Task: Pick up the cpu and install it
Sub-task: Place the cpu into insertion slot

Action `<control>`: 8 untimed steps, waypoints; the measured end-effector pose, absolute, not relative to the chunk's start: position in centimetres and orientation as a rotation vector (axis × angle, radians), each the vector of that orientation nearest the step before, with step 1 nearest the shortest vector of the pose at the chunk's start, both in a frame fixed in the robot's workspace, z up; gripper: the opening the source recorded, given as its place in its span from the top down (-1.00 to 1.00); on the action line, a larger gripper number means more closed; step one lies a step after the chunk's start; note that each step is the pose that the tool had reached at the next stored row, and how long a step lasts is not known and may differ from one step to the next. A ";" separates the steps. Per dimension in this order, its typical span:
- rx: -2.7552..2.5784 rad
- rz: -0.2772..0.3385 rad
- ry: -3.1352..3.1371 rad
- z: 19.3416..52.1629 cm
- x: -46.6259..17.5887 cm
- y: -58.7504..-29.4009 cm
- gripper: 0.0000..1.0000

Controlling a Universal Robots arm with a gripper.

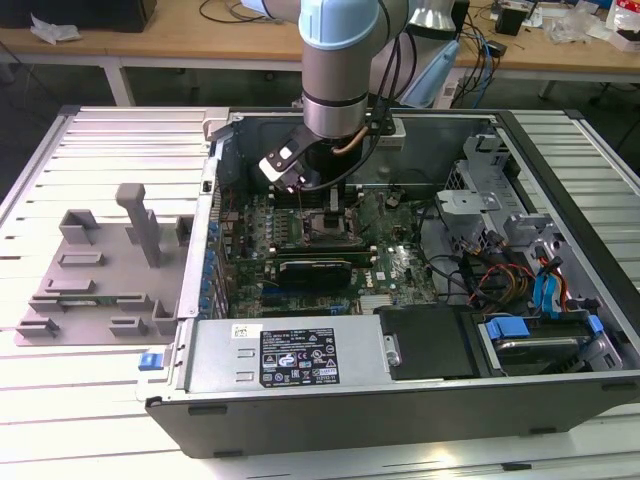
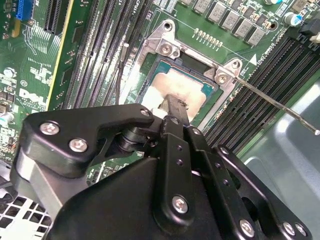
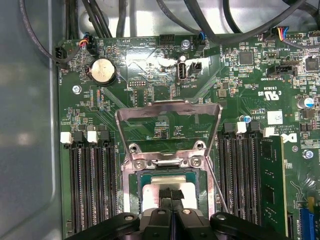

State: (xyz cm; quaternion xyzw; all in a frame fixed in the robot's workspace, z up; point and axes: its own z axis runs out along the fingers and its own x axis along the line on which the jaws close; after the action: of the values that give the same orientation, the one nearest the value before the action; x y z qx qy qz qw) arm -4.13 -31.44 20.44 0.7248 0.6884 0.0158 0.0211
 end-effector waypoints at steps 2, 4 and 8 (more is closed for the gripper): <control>2.247 0.050 2.135 20.4 -4.1 -31.4 0.79; 2.247 0.050 2.135 20.4 -4.1 -31.4 0.79; 2.247 0.050 2.135 20.8 -4.1 -31.5 0.79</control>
State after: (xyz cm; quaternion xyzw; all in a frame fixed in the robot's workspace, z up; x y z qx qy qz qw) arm -4.12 -31.45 20.78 0.7248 0.6884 0.0161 0.0209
